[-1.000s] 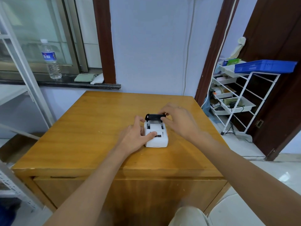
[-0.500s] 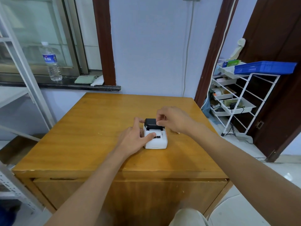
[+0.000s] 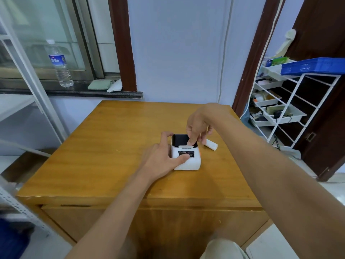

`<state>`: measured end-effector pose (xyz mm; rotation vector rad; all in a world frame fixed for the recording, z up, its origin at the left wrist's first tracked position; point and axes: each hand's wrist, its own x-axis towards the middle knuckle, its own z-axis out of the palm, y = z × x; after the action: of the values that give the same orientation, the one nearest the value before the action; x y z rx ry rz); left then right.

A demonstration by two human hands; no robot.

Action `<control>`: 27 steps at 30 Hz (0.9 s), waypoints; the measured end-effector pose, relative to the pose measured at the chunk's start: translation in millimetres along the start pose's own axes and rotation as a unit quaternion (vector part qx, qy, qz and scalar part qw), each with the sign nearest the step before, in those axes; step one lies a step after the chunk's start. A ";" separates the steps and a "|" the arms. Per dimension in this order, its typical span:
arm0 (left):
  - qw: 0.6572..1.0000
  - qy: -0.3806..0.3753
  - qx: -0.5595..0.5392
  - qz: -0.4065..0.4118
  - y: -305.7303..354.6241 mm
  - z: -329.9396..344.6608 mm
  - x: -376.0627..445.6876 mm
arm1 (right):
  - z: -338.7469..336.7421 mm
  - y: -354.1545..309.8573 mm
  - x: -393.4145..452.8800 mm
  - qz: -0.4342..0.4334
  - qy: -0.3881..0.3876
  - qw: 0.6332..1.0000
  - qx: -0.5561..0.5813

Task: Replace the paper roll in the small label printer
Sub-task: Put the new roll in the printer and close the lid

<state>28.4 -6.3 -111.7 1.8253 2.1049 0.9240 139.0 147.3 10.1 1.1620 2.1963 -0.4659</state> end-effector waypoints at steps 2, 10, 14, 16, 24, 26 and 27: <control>1.000 -0.001 -0.007 -0.002 -0.7 -0.1 1.6 | -1.7 -6.2 3.0 0.029 -0.001 0.999 -0.024; 1.000 0.000 -0.004 0.008 -1.2 -4.3 -3.2 | 7.4 -15.3 -15.8 0.031 0.034 0.998 -0.042; 1.000 -0.004 -0.003 0.006 -0.6 -6.6 -4.1 | 40.1 7.6 -34.2 -0.049 0.145 0.980 0.125; 1.000 -0.004 -0.002 0.002 -0.3 -5.6 -4.4 | 68.2 16.3 -38.5 -0.082 0.243 0.943 0.212; 1.000 -0.003 -0.010 -0.007 -4.0 -2.2 -2.4 | 159.7 16.1 -33.4 -0.133 0.377 0.806 0.436; 1.000 -0.002 -0.006 -0.007 -3.9 -1.5 -2.9 | 168.8 13.7 -29.7 -0.132 0.386 0.786 0.464; 1.000 -0.001 -0.005 -0.006 -3.4 -1.4 -3.3 | 171.7 12.2 -27.9 -0.127 0.393 0.783 0.465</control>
<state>25.6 -10.0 -113.4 1.8056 2.1045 0.9268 220.7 41.4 -101.8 1.7840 2.9548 -1.5513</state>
